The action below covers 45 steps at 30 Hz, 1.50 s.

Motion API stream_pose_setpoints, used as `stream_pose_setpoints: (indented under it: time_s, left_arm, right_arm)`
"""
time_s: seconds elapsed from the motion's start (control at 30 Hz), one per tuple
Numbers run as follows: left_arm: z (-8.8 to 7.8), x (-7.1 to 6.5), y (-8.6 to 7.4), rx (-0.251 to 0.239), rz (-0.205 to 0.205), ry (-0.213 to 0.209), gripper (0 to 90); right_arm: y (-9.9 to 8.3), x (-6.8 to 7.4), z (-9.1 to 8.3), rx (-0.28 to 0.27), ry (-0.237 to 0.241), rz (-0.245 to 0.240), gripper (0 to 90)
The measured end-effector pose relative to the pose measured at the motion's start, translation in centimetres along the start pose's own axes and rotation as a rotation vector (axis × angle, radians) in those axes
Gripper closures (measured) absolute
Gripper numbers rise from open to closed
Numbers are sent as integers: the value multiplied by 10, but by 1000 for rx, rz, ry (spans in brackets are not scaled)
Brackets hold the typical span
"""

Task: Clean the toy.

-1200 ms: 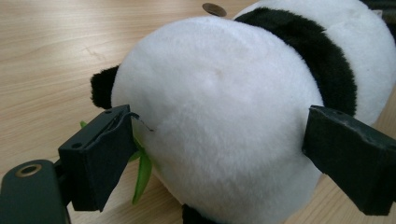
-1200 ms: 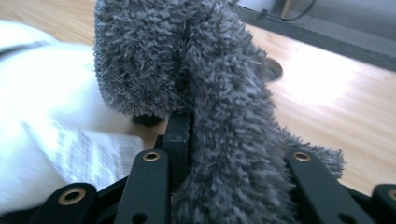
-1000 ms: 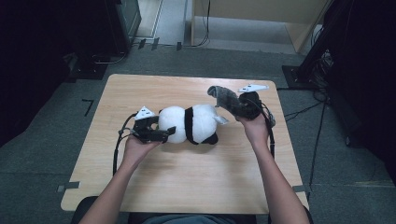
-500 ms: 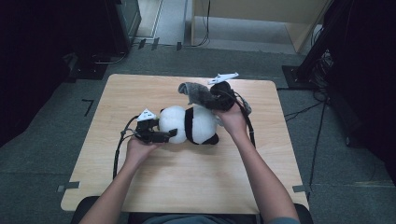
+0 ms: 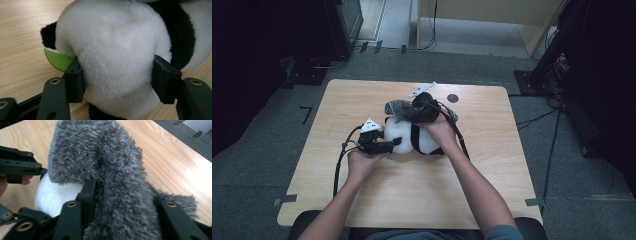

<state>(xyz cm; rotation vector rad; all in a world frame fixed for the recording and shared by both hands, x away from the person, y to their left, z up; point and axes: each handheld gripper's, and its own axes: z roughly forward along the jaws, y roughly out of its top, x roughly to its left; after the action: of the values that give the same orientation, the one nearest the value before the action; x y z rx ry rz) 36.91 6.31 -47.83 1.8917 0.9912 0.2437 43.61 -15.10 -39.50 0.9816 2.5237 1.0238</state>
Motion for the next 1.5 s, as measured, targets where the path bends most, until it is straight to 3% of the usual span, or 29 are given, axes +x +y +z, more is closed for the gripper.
stream_pose_setpoints:
  time_s: [0.07,0.2,0.23,0.3,0.37,0.47,0.57,0.67,0.77,0.9,1.03,1.5]
  left_arm:
    - [0,0,0,3,-6,1,390]
    - [-1,-1,0,11,-12,2,401]
    - [-1,-1,1,11,-14,2,403]
    - [-2,-1,1,12,-14,4,407]
    - [-2,-1,1,11,-18,8,406]
    - [-2,-1,1,10,-18,9,405]
    - [-2,-2,1,13,-19,9,405]
    - [-3,-2,1,18,-19,9,407]
    - [-2,0,1,27,-34,7,412]
    - [-2,-1,0,22,-37,9,425]
    - [-3,-1,0,21,-32,9,427]
    - [-3,1,-1,19,-35,3,423]
  right_arm:
    - [-1,1,2,-19,-4,-7,459]
    - [0,-1,-7,-75,-5,14,435]
    - [1,-2,-10,-93,-5,21,460]
    - [1,-3,-13,-93,9,36,601]
    - [2,-1,-11,-44,-5,27,707]
    - [9,6,-9,-63,-22,7,730]
    - [19,11,-4,-103,16,31,732]
    - [24,16,10,-70,40,22,733]
    - [20,16,22,-19,26,2,740]
    - [16,7,21,0,-5,2,746]
    - [7,-11,12,37,-45,17,750]
    - [-28,-66,-31,52,-140,91,754]
